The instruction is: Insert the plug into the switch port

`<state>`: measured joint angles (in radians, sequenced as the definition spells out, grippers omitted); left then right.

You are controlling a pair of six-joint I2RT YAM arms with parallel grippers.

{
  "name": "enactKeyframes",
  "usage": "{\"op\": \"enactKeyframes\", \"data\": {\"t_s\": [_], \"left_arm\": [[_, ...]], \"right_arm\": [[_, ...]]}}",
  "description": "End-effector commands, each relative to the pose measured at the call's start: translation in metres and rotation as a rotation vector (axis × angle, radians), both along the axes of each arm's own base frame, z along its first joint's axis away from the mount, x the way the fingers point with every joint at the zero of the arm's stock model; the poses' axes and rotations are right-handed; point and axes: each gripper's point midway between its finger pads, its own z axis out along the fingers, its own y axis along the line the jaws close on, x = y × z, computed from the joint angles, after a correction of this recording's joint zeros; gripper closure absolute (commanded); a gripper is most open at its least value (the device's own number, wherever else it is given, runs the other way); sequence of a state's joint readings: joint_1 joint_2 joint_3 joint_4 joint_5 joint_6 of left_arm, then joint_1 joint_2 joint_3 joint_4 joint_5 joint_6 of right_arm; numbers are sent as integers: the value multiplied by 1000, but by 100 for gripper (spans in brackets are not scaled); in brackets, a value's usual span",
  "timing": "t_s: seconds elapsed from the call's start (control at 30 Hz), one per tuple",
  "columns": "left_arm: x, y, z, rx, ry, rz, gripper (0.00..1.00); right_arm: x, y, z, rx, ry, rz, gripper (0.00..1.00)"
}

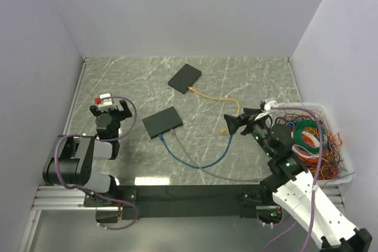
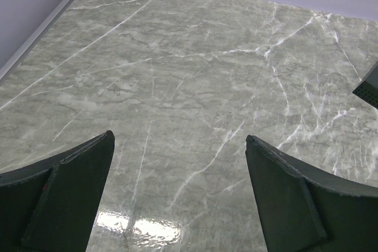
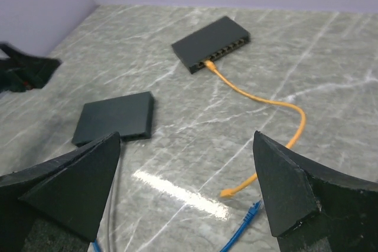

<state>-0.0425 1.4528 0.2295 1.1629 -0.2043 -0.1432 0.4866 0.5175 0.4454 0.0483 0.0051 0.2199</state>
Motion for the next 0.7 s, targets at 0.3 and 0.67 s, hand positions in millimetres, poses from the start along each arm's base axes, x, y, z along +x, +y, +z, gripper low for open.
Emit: {"op": "enactKeyframes", "data": {"t_s": [0.3, 0.67], "left_arm": [[7, -2, 18, -10, -66, -17, 0], [8, -2, 19, -12, -68, -19, 1]], "right_arm": [[27, -22, -14, -45, -72, 161, 0], [69, -136, -62, 68, -120, -207, 0]]}}
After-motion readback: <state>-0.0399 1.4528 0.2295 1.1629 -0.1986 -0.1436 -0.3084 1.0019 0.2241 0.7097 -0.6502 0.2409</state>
